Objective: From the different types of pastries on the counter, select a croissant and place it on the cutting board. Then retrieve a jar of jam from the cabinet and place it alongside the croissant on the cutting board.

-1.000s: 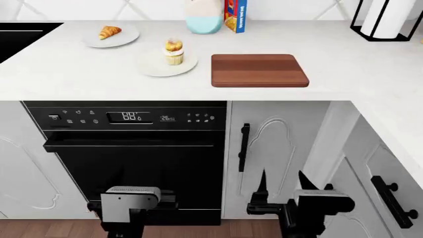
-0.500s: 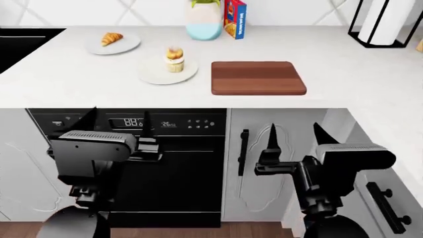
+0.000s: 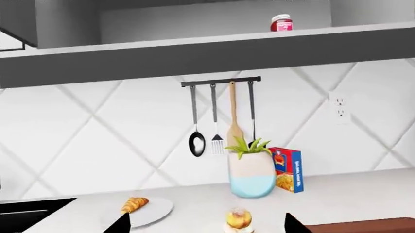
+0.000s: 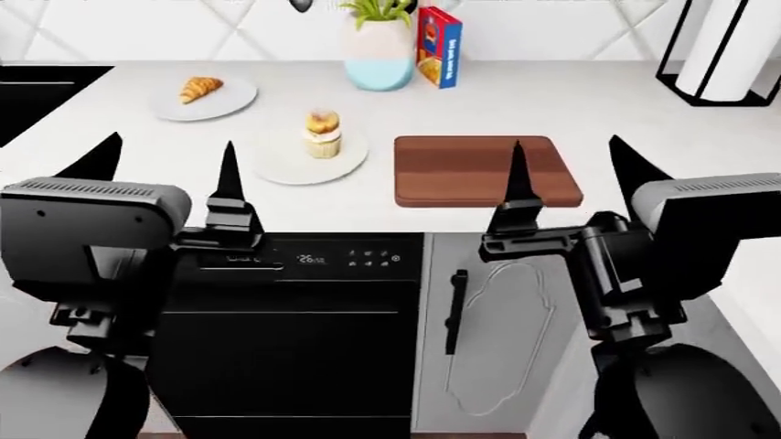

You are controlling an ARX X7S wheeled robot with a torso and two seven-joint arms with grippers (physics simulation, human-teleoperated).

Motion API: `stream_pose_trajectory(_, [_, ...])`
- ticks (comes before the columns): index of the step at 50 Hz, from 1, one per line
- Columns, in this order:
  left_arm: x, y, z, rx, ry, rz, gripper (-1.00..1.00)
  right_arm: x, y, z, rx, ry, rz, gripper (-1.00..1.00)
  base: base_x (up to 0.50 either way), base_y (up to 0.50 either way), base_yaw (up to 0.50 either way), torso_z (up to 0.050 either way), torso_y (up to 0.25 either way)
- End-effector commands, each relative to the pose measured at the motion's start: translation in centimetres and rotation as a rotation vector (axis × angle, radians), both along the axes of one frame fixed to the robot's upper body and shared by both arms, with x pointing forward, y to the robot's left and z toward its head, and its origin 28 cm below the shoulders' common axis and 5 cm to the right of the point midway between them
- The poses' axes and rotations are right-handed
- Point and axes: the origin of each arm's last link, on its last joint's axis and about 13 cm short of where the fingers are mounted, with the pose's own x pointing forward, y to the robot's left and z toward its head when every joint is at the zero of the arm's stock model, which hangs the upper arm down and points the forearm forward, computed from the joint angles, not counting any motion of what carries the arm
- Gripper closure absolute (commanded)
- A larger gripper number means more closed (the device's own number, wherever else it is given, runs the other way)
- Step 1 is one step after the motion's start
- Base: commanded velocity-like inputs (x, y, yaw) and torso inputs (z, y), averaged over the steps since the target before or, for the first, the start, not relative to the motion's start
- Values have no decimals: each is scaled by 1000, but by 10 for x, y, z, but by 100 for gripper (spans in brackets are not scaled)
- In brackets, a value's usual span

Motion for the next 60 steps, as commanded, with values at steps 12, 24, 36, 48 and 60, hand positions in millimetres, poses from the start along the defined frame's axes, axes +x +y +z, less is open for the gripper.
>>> stream_pose_trajectory(12, [-11,21,21,31,-34,29,-100,-9,-6,18,-8,-42,33,-100,266,482,0,50,23])
stream_pose_trajectory(24, [-9,24,36,63,-23,11,-100,-10,-16,29,-30,-2,31,-100,462,23,0,50,23])
stream_pose_trajectory(36, [-5,33,47,92,-5,24,-100,-13,-22,58,-87,5,51,-100,390,0,0,50,23])
stream_pose_trajectory(48, [-10,38,58,104,-7,27,-100,-13,-26,76,-72,-9,65,-100,323,0,0,50,23])
stream_pose_trajectory(60, [-11,40,61,124,-14,40,-100,-14,-29,79,-66,-22,59,-100,443,0,0,50,23])
